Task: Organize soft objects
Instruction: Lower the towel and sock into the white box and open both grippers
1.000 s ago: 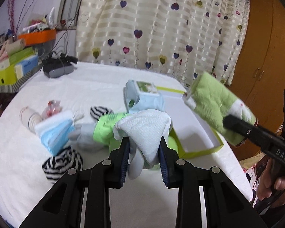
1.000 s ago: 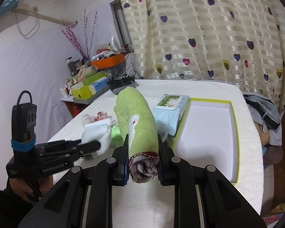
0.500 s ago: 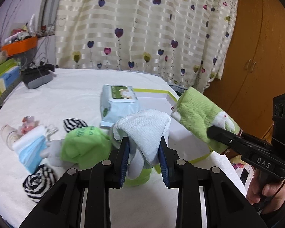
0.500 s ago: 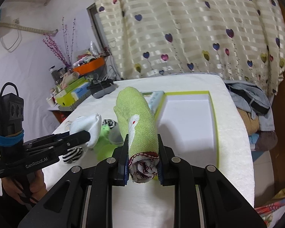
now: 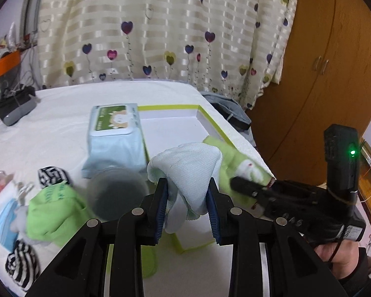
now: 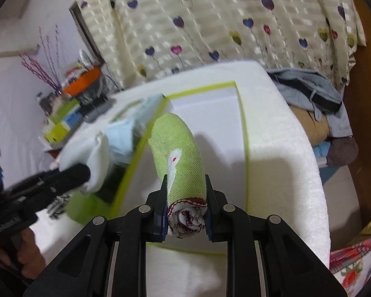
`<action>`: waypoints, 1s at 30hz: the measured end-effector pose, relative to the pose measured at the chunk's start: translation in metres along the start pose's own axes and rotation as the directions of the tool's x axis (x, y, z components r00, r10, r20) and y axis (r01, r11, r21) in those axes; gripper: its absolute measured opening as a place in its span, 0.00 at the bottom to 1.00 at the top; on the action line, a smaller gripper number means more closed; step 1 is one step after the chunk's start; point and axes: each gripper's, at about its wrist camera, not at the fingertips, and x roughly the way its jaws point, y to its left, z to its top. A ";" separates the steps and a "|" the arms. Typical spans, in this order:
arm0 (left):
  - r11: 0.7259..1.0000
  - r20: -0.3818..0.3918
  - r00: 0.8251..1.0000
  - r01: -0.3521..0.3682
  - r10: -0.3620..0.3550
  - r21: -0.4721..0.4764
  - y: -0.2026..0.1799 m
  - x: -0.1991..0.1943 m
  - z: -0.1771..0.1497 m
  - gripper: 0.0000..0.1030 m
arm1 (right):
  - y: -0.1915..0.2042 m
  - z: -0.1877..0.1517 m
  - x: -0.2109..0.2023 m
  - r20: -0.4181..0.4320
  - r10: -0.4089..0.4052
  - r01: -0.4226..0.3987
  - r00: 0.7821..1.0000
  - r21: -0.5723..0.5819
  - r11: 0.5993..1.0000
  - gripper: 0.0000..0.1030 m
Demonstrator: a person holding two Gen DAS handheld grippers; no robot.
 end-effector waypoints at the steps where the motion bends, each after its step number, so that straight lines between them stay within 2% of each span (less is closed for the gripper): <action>1: 1.000 -0.007 1.000 0.003 -0.003 0.014 -0.003 0.006 0.001 0.28 | -0.001 -0.001 0.003 -0.009 -0.014 0.014 1.000 0.000 1.000 0.25; 5: 1.000 -0.044 0.999 0.006 -0.006 0.017 -0.005 0.023 0.003 0.30 | -0.004 -0.004 0.005 -0.021 -0.051 0.051 0.998 -0.017 0.999 0.30; 9: 1.000 -0.083 0.997 -0.010 0.011 0.011 -0.003 0.039 0.003 0.33 | 0.001 -0.003 -0.004 0.008 -0.079 0.079 0.997 -0.048 0.996 0.49; 10: 1.000 -0.092 0.996 -0.007 0.007 0.004 -0.002 0.041 0.003 0.35 | 0.001 -0.003 -0.007 0.017 -0.091 0.092 0.996 -0.052 0.994 0.50; 16: 1.000 -0.073 0.997 -0.002 0.003 0.006 -0.001 0.036 0.002 0.38 | 0.001 -0.001 -0.022 0.053 -0.105 0.107 0.993 -0.042 0.993 0.50; 20: 1.000 -0.042 0.999 0.010 -0.010 0.015 -0.005 0.025 0.002 0.45 | 0.005 -0.002 -0.033 0.076 -0.111 0.115 0.991 -0.044 0.992 0.50; 30: 0.999 0.042 0.999 0.019 -0.021 0.047 -0.015 -0.020 -0.010 0.45 | 0.031 -0.007 -0.072 0.179 -0.081 0.095 0.981 -0.068 0.993 0.50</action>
